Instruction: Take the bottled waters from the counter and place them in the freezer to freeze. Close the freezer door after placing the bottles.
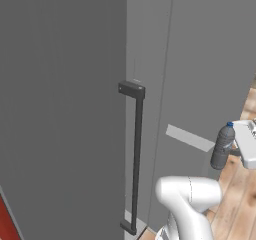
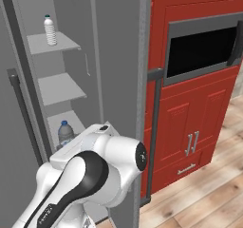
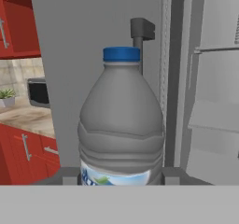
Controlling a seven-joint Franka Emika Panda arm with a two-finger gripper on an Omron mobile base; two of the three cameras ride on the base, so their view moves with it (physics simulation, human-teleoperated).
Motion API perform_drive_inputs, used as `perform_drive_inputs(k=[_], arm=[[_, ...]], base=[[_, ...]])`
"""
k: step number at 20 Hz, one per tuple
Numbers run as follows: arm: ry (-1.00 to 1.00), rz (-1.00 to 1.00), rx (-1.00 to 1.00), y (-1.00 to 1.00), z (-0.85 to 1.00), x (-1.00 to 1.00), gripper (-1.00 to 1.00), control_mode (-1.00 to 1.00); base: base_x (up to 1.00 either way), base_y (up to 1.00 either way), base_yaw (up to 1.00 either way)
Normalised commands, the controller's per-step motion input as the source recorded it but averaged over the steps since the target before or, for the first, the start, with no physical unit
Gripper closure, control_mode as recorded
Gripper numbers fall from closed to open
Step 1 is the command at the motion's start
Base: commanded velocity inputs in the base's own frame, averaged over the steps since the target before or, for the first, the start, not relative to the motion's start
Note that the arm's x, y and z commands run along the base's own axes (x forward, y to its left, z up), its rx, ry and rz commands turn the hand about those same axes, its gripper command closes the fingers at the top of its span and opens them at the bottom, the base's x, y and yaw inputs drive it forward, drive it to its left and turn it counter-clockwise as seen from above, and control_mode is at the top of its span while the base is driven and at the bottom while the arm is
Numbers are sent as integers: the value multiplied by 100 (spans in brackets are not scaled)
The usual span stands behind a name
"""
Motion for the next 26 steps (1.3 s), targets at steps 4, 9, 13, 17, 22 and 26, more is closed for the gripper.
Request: perform_drive_inputs(k=[4, 9, 13, 17, 22, 26], arm=[[0, 0, 0, 0, 0, 0, 100, 100], [0, 0, 0, 0, 0, 0, 100, 100], [0, 0, 0, 0, 0, 0, 100, 100], [0, 0, 0, 0, 0, 0, 100, 100], [0, 0, 0, 0, 0, 0, 100, 100], [0, 0, 0, 0, 0, 0, 100, 100]], base=[[38, 0, -2], [47, 0, 0], [41, 0, -2], [47, 0, -3], [40, 0, -2], [45, 0, 0]])
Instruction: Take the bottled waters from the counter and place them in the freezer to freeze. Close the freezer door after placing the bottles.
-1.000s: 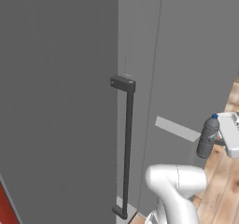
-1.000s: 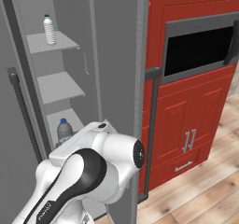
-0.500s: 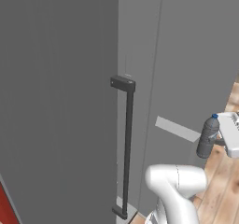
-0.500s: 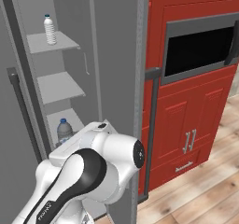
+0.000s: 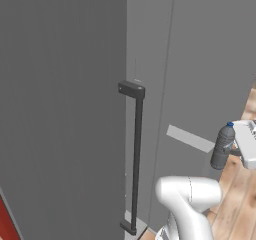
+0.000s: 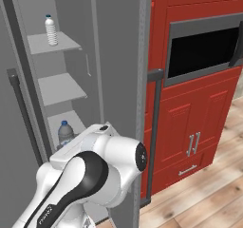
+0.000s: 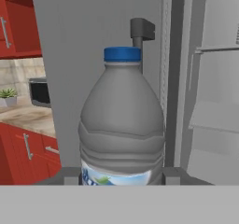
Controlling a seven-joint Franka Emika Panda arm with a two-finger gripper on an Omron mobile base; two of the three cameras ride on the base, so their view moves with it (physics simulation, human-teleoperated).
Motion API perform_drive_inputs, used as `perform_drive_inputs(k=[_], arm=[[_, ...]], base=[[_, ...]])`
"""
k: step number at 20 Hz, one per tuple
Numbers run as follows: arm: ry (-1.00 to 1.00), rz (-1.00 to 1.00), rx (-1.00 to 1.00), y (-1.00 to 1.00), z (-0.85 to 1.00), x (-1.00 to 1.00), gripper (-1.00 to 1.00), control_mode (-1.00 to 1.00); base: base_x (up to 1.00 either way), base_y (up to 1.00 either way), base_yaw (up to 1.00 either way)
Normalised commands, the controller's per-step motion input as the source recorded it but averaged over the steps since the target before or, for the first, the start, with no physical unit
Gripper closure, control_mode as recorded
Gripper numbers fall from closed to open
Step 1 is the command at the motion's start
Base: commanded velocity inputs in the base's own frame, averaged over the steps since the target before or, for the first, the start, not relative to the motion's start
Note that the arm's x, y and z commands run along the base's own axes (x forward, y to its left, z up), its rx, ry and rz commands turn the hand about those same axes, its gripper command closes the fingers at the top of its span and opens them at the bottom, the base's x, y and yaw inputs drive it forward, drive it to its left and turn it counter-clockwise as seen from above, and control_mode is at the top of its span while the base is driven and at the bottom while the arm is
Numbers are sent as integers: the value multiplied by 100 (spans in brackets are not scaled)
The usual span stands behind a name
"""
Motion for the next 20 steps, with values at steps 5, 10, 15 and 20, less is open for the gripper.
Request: perform_drive_inputs(k=[5, 10, 15, 20], arm=[[0, 0, 0, 0, 0, 0, 100, 100], [0, 0, 0, 0, 0, 0, 100, 100], [0, -1, 0, 6, 0, 0, 100, -100], [-1, -25, 0, 59, 0, 19, 100, -100]], base=[[37, 0, 0], [5, 0, 0], [0, 0, 0], [0, 0, 0]])
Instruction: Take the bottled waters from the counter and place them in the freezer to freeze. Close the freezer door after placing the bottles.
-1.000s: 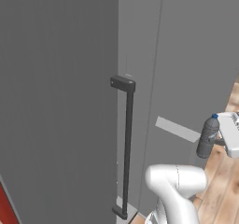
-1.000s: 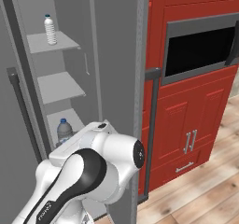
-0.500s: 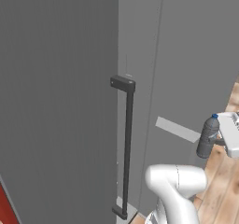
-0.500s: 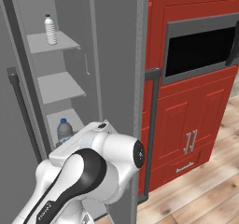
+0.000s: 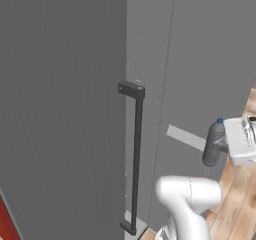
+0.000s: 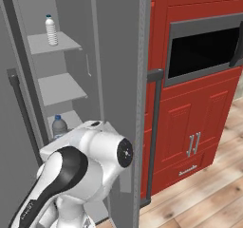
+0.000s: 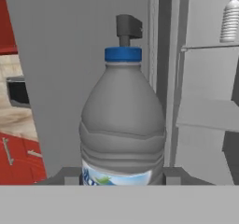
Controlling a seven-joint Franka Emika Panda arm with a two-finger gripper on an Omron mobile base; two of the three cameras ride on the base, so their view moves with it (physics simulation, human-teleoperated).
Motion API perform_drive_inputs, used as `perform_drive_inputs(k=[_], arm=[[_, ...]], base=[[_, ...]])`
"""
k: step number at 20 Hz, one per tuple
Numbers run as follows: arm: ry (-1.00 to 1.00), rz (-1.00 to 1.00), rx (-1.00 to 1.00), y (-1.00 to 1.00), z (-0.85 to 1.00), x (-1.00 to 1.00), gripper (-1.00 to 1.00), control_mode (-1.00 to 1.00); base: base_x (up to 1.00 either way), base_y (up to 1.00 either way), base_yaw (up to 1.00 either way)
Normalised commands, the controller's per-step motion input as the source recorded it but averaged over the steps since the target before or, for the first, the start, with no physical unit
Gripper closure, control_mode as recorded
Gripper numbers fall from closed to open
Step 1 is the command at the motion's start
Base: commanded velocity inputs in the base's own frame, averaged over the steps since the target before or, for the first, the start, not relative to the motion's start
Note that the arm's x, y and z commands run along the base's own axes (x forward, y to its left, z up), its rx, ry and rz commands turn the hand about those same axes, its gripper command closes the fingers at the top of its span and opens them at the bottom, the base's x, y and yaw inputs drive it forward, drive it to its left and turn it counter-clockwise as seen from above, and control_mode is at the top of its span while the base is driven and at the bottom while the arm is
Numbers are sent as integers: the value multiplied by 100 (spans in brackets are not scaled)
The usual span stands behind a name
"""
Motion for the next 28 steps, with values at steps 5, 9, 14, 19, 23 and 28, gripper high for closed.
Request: perform_drive_inputs(k=[5, 9, 14, 19, 23, 28], arm=[[2, -36, -3, 60, 0, 50, 100, -100], [2, -24, -4, 38, 0, 51, 100, -100], [-2, -9, 0, 7, -1, 34, 100, -100], [-4, -2, -3, 33, -8, 44, 100, -100], [0, 0, -1, 35, -4, 54, 100, -100], [1, 6, 0, 16, 0, 52, 100, -100]], base=[[0, 0, 0], [0, 0, 0], [0, 0, 0], [0, 0, 0], [0, 0, 0], [0, 0, 0]])
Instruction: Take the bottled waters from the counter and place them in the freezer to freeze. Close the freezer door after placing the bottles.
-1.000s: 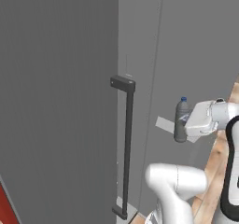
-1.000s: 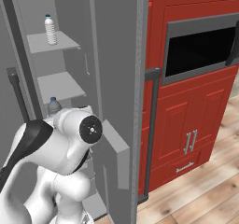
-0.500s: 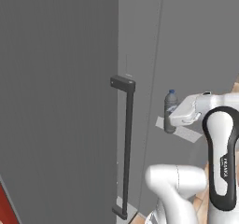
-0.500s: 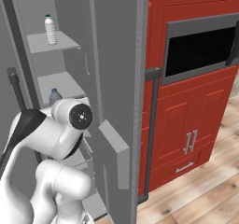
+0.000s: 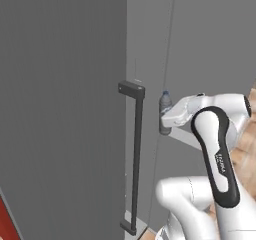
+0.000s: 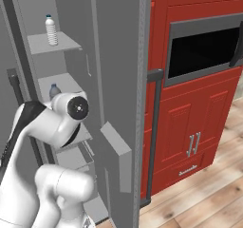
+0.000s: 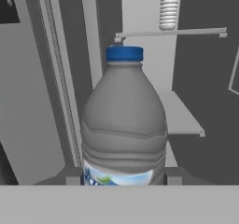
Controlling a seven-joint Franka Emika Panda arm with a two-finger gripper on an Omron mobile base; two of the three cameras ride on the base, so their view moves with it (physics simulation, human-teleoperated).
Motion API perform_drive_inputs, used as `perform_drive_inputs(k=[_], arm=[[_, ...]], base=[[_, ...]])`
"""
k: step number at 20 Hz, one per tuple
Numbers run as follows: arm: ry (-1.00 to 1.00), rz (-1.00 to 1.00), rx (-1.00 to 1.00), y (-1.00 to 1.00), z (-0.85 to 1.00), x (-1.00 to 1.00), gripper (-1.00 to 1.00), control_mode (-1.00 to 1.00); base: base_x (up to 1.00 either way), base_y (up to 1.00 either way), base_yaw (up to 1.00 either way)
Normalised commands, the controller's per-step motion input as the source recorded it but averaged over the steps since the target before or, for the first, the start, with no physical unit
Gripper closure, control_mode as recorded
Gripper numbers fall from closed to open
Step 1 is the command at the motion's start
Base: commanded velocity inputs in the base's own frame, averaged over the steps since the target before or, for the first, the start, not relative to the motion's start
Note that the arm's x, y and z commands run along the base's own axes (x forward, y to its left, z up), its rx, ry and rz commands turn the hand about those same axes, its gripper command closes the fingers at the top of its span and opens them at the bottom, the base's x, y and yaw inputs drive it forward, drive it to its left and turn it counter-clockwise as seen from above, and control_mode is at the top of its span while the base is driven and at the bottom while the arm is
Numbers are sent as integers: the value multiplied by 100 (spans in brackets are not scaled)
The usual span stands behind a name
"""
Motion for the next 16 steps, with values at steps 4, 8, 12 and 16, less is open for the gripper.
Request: perform_drive_inputs(k=[4, 8, 12, 16], arm=[[1, 8, -1, 18, 0, 57, 100, -100], [0, 4, 0, 5, -3, 53, 100, -100], [0, 0, 0, 0, -2, 29, 100, -100], [0, -1, 0, 13, -4, 10, 100, -100]], base=[[0, 0, 0], [0, 0, 0], [0, 0, 0], [0, 0, 0]])
